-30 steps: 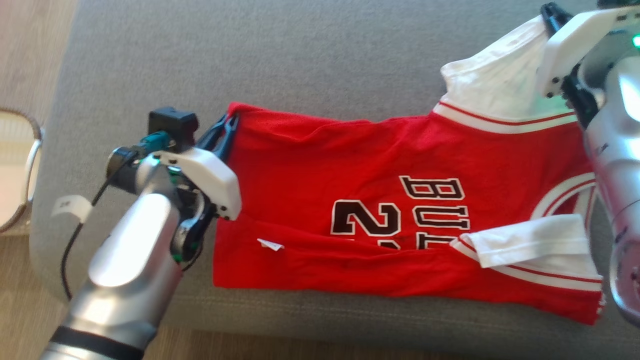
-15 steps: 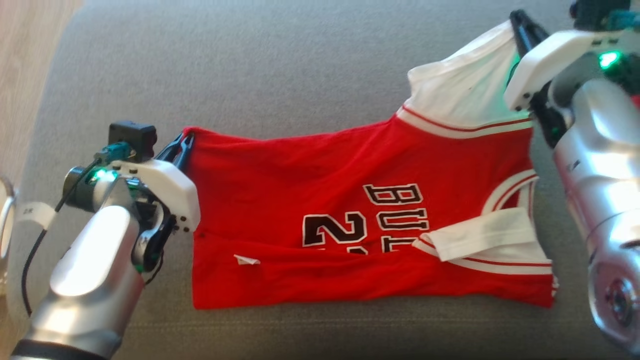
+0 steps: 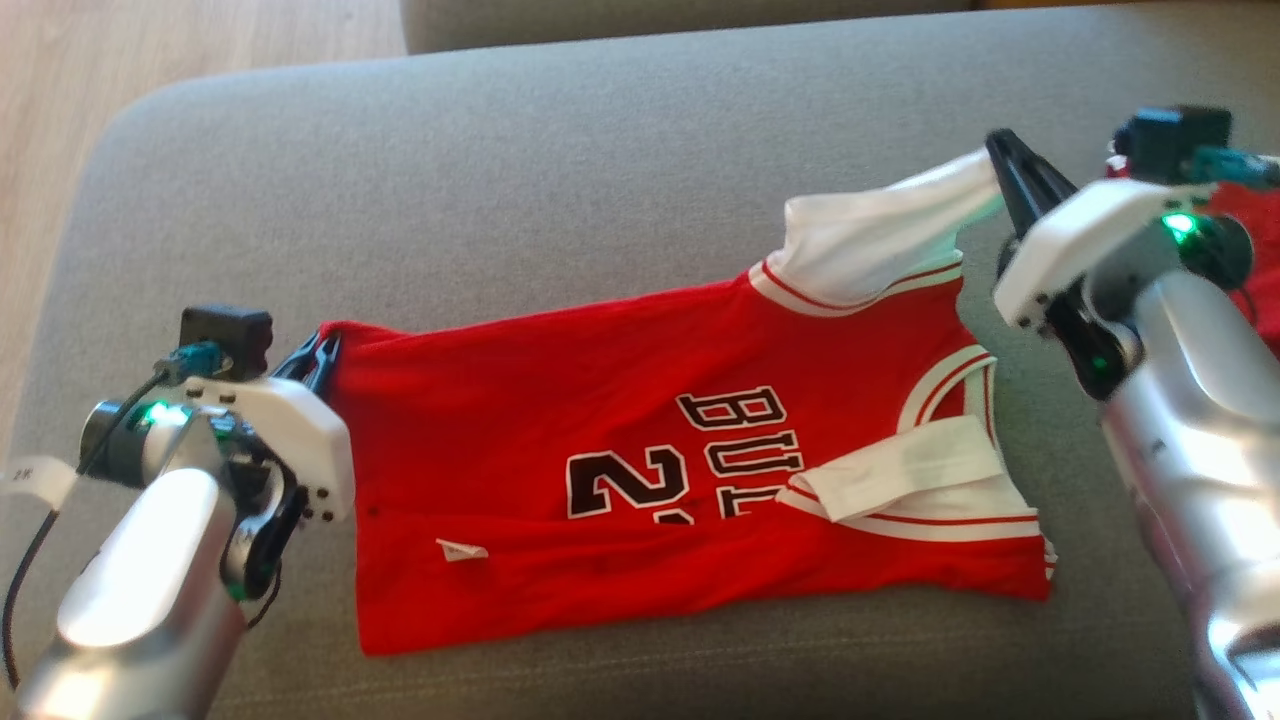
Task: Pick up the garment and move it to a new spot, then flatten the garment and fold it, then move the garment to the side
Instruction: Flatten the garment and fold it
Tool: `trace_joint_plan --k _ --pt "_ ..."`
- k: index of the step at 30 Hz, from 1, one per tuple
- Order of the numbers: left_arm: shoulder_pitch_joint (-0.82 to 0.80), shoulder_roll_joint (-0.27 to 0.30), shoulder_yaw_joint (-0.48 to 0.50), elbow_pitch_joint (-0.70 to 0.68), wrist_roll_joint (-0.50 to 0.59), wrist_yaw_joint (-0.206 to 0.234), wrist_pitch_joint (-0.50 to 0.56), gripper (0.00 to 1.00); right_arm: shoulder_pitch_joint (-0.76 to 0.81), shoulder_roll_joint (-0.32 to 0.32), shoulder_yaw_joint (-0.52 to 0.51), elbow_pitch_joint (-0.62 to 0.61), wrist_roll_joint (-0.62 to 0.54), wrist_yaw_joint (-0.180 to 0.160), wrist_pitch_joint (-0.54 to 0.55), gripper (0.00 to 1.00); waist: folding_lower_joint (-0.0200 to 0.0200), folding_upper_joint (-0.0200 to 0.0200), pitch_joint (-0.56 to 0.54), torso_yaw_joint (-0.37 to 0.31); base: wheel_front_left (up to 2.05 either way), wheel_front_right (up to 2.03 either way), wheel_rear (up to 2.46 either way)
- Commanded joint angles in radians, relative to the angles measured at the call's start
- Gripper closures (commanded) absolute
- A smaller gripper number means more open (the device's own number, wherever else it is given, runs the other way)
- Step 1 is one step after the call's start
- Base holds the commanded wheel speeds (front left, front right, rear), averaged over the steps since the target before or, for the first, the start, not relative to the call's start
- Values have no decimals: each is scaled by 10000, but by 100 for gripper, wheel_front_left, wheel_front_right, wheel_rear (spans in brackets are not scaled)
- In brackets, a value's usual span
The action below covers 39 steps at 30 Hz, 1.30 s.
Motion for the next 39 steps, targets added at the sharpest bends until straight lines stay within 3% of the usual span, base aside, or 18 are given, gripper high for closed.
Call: trace_joint_plan --k 1,12,26,37,38,39 --pt "-256 529 494 -332 -93 92 20 100 94 -91 208 -613 220 -4 138 100 1 0 -89 -56 0 0 0" --pt "864 1140 47 -1169 -84 -26 731 100 2901 -1056 -286 -4178 1329 -4 2706 100 1 0 -545 -158 0 0 0" --pt "2364 1911 -310 -2812 -262 222 1850 100 6311 -1014 -1691 -8864 1169 -4 7533 100 1 0 -873 -308 0 0 0" --pt "2694 1858 -500 -2889 -328 386 2018 100 7333 -584 -2177 -10239 831 -4 8869 100 1 0 -943 -340 0 0 0" --pt "2697 1849 -522 -2878 -328 386 2025 100 7366 -552 -2237 -10266 755 -4 8861 70 1 0 -939 -336 0 0 0" --pt "2698 1837 -540 -2868 -335 384 2035 100 7401 -450 -2394 -10239 697 -4 8864 0 1 0 -933 -330 0 0 0"
